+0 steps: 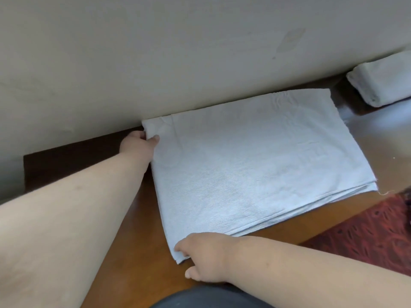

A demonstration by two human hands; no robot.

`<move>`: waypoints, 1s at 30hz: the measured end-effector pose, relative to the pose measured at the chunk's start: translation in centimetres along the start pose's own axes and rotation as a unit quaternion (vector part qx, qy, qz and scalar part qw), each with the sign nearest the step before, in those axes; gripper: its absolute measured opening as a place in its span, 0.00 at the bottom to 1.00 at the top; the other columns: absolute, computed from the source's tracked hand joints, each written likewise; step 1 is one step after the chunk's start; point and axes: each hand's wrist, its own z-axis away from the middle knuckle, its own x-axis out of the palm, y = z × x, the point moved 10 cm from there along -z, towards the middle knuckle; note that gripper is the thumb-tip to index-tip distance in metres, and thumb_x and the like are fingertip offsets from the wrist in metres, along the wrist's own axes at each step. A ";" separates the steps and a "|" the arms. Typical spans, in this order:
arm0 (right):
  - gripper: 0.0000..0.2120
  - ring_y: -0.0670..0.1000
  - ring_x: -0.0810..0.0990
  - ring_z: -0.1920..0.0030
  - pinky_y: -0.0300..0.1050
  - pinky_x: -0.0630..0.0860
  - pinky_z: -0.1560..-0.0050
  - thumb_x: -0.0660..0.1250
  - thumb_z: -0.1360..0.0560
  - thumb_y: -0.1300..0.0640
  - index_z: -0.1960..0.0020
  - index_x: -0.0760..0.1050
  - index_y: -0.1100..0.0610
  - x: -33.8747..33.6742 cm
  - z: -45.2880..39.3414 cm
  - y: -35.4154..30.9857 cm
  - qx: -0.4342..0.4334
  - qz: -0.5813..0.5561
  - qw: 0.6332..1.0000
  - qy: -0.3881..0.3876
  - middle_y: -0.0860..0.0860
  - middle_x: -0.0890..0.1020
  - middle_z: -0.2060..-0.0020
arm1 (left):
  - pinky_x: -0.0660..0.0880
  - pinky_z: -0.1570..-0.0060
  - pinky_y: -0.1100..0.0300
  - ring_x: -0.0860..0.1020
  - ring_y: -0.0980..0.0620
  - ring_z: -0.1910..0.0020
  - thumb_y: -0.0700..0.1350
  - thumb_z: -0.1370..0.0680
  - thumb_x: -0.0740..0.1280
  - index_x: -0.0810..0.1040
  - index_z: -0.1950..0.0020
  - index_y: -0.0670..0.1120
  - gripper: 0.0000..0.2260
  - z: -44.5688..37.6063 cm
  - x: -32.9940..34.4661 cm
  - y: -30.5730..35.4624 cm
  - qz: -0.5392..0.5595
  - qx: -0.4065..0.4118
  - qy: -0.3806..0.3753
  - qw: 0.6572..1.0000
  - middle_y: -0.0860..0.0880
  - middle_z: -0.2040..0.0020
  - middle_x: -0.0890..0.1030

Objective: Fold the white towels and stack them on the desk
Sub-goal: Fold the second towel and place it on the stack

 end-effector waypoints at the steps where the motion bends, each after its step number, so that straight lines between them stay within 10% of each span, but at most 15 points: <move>1: 0.24 0.59 0.74 0.34 0.56 0.72 0.34 0.67 0.21 0.50 0.27 0.68 0.54 0.0 -0.1 0.0 -0.004 0.005 1.000 -0.005 0.54 0.74 0.32 | 0.77 0.48 0.55 0.80 0.48 0.51 0.54 0.26 0.73 0.77 0.41 0.48 0.17 0.0 -0.5 0.1 -0.015 0.011 0.015 1.000 0.45 0.43 0.82; 6: 0.19 0.49 0.76 0.37 0.42 0.69 0.40 0.60 0.20 0.46 0.29 0.73 0.46 -3.1 -0.1 2.4 0.009 -0.125 0.983 0.137 0.45 0.79 0.38 | 0.71 0.54 0.55 0.77 0.41 0.44 0.57 0.27 0.73 0.63 0.30 0.41 0.34 1.7 0.3 -0.5 -0.113 -0.025 0.029 0.993 0.41 0.38 0.76; 9: 0.23 0.50 0.64 0.27 0.43 0.61 0.29 0.59 0.18 0.47 0.24 0.66 0.47 -7.0 2.8 8.1 0.077 -0.102 0.938 0.323 0.48 0.67 0.25 | 0.70 0.60 0.56 0.75 0.45 0.54 0.60 0.24 0.67 0.72 0.42 0.42 0.23 3.3 2.7 -1.4 -0.238 0.026 -0.065 0.969 0.45 0.49 0.78; 12: 0.30 0.50 0.44 0.20 0.50 0.46 0.22 0.55 0.17 0.43 0.18 0.51 0.47 -6.2 3.9 12.5 0.124 0.085 0.957 0.247 0.48 0.46 0.18 | 0.71 0.56 0.53 0.74 0.45 0.55 0.59 0.23 0.67 0.71 0.48 0.46 0.17 4.2 1.7 -2.3 -0.226 0.058 -0.075 0.969 0.44 0.49 0.80; 18: 0.27 0.53 0.56 0.22 0.51 0.50 0.23 0.55 0.19 0.41 0.21 0.60 0.45 -7.5 7.9 15.9 0.114 0.049 0.934 0.336 0.48 0.59 0.20 | 0.69 0.37 0.38 0.69 0.33 0.35 0.60 0.29 0.71 0.60 0.25 0.43 0.40 6.5 -1.3 -1.0 -0.273 0.048 0.054 0.959 0.35 0.31 0.70; 21: 0.30 0.52 0.42 0.19 0.52 0.39 0.23 0.52 0.18 0.38 0.19 0.50 0.42 -9.7 11.6 23.5 0.256 -0.021 0.887 0.385 0.48 0.47 0.18 | 0.56 0.27 0.44 0.61 0.37 0.26 0.58 0.24 0.66 0.61 0.21 0.48 0.34 12.1 4.4 3.6 -0.392 0.265 -0.022 0.881 0.40 0.22 0.61; 25: 0.33 0.54 0.37 0.20 0.59 0.40 0.21 0.47 0.19 0.34 0.18 0.43 0.43 -9.9 17.6 35.0 0.384 -0.034 0.854 0.350 0.50 0.41 0.18 | 0.50 0.30 0.40 0.58 0.40 0.23 0.74 0.29 0.52 0.61 0.22 0.54 0.40 19.0 10.9 -0.8 -0.518 0.363 -0.106 0.767 0.43 0.21 0.61; 30: 0.39 0.52 0.35 0.20 0.62 0.41 0.23 0.42 0.23 0.28 0.20 0.33 0.45 -7.3 21.6 43.0 0.369 -0.011 0.884 0.287 0.47 0.34 0.20 | 0.62 0.44 0.30 0.44 0.49 0.20 0.79 0.34 0.53 0.54 0.20 0.59 0.46 18.5 10.8 -7.7 -0.567 0.266 -0.116 0.771 0.51 0.18 0.50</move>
